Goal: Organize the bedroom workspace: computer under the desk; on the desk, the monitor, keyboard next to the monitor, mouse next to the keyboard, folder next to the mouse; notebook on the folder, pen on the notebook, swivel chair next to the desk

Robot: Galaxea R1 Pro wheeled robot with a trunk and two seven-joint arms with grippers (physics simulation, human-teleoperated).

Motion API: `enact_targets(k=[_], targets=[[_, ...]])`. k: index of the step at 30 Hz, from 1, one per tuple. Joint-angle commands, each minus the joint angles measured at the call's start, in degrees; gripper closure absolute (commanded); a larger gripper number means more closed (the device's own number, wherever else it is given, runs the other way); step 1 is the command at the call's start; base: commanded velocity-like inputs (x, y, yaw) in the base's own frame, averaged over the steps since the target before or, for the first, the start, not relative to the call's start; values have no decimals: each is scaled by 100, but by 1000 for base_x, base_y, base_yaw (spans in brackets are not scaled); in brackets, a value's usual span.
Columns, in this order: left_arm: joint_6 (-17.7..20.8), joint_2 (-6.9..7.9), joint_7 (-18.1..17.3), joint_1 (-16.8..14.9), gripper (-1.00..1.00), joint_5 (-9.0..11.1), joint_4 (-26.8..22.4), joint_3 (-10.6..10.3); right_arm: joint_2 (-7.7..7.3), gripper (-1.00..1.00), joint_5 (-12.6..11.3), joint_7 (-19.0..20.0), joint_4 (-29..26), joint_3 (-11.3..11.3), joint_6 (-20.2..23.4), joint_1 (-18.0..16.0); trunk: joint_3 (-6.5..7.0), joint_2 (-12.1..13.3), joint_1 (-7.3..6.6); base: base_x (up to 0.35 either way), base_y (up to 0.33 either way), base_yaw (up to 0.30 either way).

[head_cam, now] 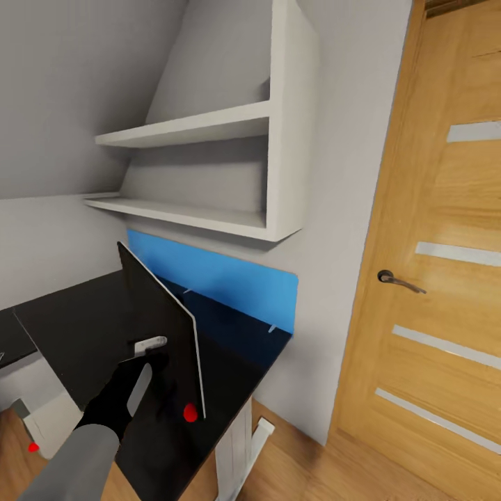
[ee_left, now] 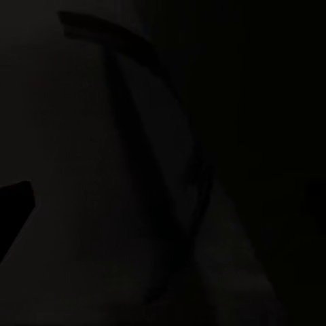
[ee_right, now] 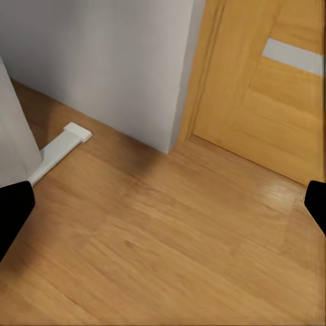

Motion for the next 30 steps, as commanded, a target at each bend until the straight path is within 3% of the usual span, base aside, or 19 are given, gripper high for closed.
enact_targets(k=[1,18,30], targets=[[19,0,37,-3,-100,70,-10,-6,2,-100,-17,-14,13,22,-23,-8,-2,-7,1,0,0,-156],[27,-6,37,-3,-100,74,-10,-6,-3,-100,-17,-21,12,22,-23,-8,99,-7,1,0,0,-140],[27,-8,37,-3,-100,78,-10,-6,9,-100,-16,-22,12,29,-26,-8,109,-7,1,0,0,-16]])
